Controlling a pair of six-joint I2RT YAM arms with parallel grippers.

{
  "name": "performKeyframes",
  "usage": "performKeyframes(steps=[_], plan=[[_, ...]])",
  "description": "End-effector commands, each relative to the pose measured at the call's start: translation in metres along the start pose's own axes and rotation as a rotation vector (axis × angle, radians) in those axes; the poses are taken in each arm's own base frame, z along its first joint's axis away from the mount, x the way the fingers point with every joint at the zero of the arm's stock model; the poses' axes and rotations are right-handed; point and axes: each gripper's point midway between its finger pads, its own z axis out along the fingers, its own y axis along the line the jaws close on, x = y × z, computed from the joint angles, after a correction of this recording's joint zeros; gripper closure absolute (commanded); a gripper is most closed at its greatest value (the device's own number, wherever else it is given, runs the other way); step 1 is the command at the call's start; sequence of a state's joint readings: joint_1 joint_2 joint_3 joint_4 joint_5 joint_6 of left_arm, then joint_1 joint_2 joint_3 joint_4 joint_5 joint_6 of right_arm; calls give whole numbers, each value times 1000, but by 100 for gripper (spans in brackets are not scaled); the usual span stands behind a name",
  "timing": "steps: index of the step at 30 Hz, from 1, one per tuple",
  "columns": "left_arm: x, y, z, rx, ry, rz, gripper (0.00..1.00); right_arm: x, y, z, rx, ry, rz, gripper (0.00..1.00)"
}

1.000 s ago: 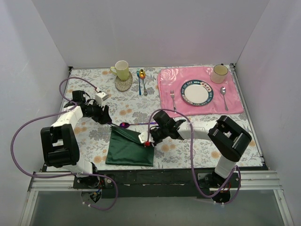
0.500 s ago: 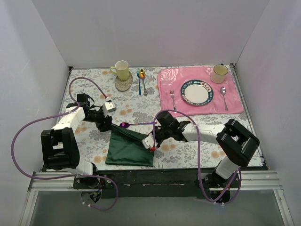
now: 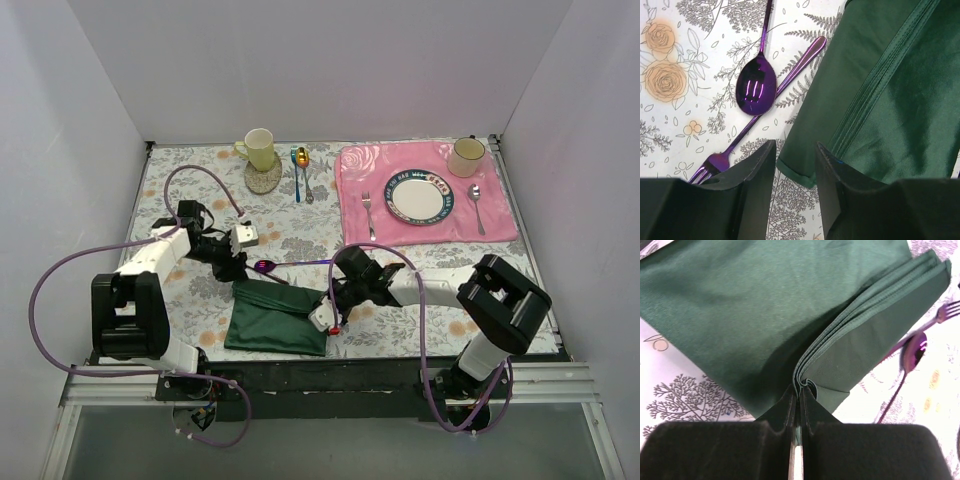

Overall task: Fold the napkin into a case and place the utensils inside
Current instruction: Fold the lower triangle-folded napkin at the center of the board.

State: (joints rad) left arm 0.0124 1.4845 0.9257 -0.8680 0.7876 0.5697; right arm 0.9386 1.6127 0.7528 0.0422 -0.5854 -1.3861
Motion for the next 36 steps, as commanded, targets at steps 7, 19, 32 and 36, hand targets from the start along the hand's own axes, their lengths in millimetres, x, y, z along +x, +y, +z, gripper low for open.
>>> performKeyframes(steps=[7, 19, 32, 36], plan=[[-1, -22, 11, 43, 51, 104, 69, 12, 13, 9, -59, 32, -31, 99], [1, -24, 15, 31, 40, 61, 72, 45, 2, -3, -55, 97, -52, 99], [2, -38, 21, 54, 64, 87, 76, 19, 9, -15, -59, 39, -139, 99], [-2, -39, 21, 46, 56, 95, 74, 22, 21, -13, -73, 37, -173, 99]])
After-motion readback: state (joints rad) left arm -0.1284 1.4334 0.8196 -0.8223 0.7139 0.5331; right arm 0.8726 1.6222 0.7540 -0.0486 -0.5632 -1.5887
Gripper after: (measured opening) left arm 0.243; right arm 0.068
